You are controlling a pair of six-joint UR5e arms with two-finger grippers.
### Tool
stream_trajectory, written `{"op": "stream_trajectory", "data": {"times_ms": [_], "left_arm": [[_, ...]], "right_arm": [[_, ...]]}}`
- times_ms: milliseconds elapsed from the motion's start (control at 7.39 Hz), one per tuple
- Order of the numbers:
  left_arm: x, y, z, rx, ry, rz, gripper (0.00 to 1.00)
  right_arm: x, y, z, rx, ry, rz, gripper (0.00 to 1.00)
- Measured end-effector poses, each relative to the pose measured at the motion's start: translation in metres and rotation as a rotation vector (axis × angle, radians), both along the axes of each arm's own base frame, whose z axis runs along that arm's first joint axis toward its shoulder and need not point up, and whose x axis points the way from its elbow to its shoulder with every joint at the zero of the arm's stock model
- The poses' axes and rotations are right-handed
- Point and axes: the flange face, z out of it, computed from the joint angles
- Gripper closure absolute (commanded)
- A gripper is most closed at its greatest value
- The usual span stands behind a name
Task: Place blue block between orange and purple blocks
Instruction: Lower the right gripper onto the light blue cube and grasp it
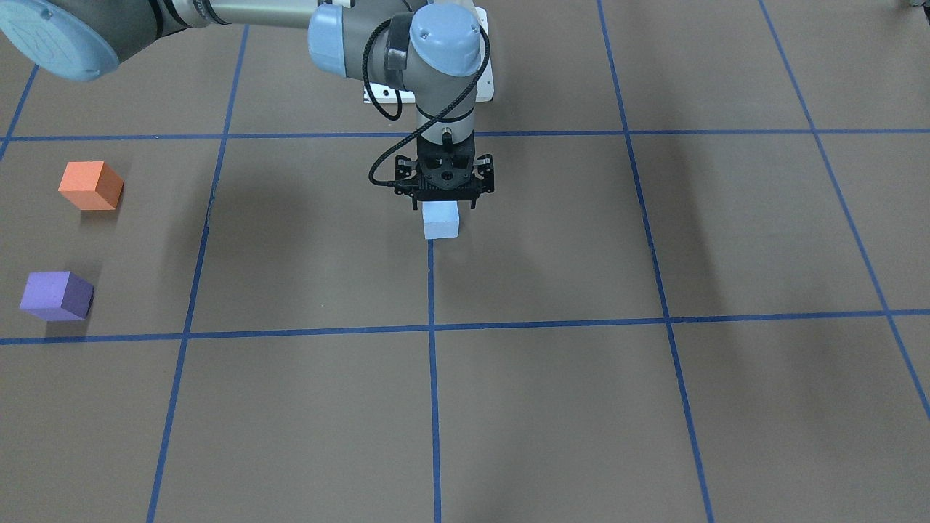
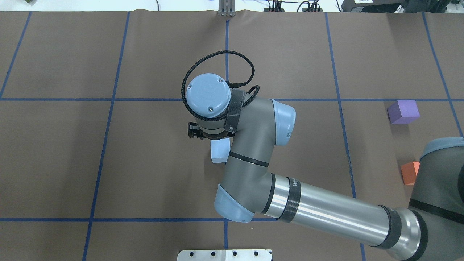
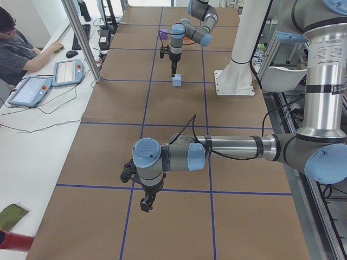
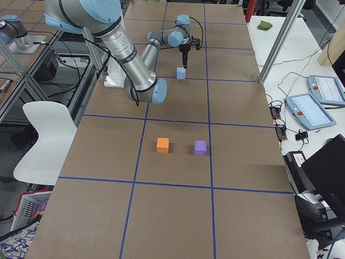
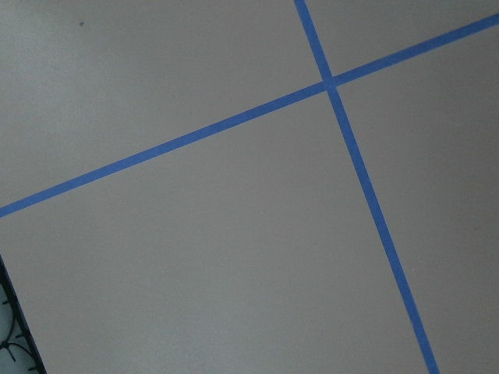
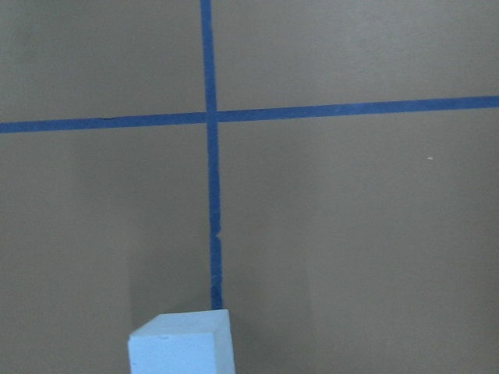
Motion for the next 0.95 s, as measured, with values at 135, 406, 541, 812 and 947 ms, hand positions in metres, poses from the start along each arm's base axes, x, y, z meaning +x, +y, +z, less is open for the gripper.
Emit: {"op": "stream_trajectory", "data": {"times_ms": [135, 406, 541, 812, 947], "left_arm": [[0.0, 0.0, 0.0, -0.001, 0.001, -0.002, 0.0], [0.0, 0.0, 0.0, -0.001, 0.001, -0.003, 0.0], [0.0, 0.0, -0.001, -0.001, 0.001, -0.004, 0.0], [0.0, 0.0, -0.001, -0.001, 0.001, -0.004, 0.0], [0.0, 0.0, 0.001, -0.004, 0.002, -0.004, 0.0]], "right_arm": [[-0.008, 0.004, 0.007, 0.001, 0.018, -0.003, 0.0], [-0.013, 0.008, 0.026, 0.003, 0.029, -0.009, 0.0], [-0.017, 0.013, 0.035, 0.007, 0.009, -0.01, 0.0], [-0.026, 0.023, 0.044, 0.001, -0.019, -0.006, 0.06], [-0.031, 0.027, 0.049, 0.0, -0.012, -0.005, 0.39]]}}
